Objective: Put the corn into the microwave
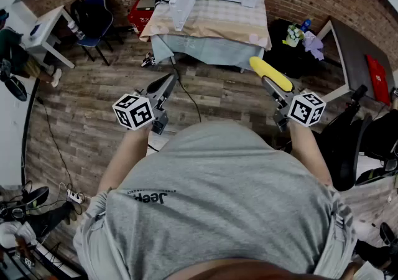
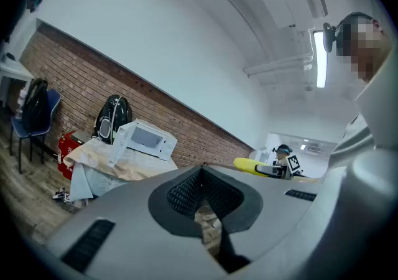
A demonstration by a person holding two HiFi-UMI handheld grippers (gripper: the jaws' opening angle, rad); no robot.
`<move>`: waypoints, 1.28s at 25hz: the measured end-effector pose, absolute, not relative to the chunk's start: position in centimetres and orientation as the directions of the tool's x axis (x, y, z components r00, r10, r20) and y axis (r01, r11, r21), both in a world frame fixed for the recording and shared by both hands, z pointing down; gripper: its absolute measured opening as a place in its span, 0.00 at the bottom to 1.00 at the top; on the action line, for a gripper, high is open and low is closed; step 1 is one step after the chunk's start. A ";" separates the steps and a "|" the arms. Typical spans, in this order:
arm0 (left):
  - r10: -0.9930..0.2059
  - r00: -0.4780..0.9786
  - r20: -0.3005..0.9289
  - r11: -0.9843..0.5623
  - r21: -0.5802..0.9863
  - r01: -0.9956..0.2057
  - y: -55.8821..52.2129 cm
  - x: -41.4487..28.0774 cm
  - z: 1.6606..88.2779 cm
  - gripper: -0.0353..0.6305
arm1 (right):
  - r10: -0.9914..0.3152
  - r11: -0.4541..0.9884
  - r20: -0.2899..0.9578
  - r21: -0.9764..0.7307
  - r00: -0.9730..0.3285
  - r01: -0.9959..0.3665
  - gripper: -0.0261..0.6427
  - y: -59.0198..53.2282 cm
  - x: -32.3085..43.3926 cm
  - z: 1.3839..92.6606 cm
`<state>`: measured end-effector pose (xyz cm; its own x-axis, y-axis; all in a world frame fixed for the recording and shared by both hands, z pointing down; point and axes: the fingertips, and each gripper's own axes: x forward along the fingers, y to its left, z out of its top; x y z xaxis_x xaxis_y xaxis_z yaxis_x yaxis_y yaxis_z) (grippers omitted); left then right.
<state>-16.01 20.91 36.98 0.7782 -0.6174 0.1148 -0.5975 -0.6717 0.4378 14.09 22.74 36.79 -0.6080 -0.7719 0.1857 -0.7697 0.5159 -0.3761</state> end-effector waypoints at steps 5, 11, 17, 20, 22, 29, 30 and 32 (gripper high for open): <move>-0.615 0.780 0.114 -0.672 0.441 -0.594 21.3 -14.9 36.9 0.08 | -0.774 0.514 0.185 -0.375 -0.606 -0.771 0.40 22.9 15.0 36.8; -0.609 0.783 0.124 -0.673 0.442 -0.593 21.8 -12.8 36.7 0.08 | -0.773 0.507 0.186 -0.392 -0.606 -0.767 0.40 23.2 16.7 37.0; -0.617 0.778 0.119 -0.674 0.429 -0.601 22.6 -10.5 35.9 0.08 | -0.759 0.538 0.169 -0.382 -0.629 -0.751 0.40 22.9 18.2 36.5; -0.626 0.770 0.127 -0.666 0.426 -0.612 23.2 -9.2 35.9 0.08 | -0.740 0.568 0.162 -0.369 -0.653 -0.736 0.40 22.4 18.3 36.1; -0.629 0.766 0.129 -0.664 0.423 -0.617 23.5 -8.3 35.5 0.08 | -0.726 0.588 0.162 -0.358 -0.668 -0.726 0.40 21.8 18.3 35.7; -0.647 0.753 0.124 -0.653 0.421 -0.630 25.8 -4.3 35.1 0.08 | -0.678 0.638 0.156 -0.362 -0.719 -0.680 0.40 19.1 17.4 35.6; -0.650 0.750 0.127 -0.649 0.421 -0.633 26.2 -3.9 35.2 0.08 | -0.670 0.642 0.155 -0.372 -0.726 -0.671 0.40 18.6 17.0 35.6; -0.657 0.742 0.129 -0.639 0.425 -0.641 26.9 -3.6 35.3 0.08 | -0.652 0.654 0.156 -0.381 -0.742 -0.654 0.40 18.1 16.0 35.5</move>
<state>-3.60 26.86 35.35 0.7423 -0.6574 0.1295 -0.6405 -0.6395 0.4252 16.02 18.05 35.49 -0.7419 -0.6522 0.1555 -0.6543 0.6535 -0.3805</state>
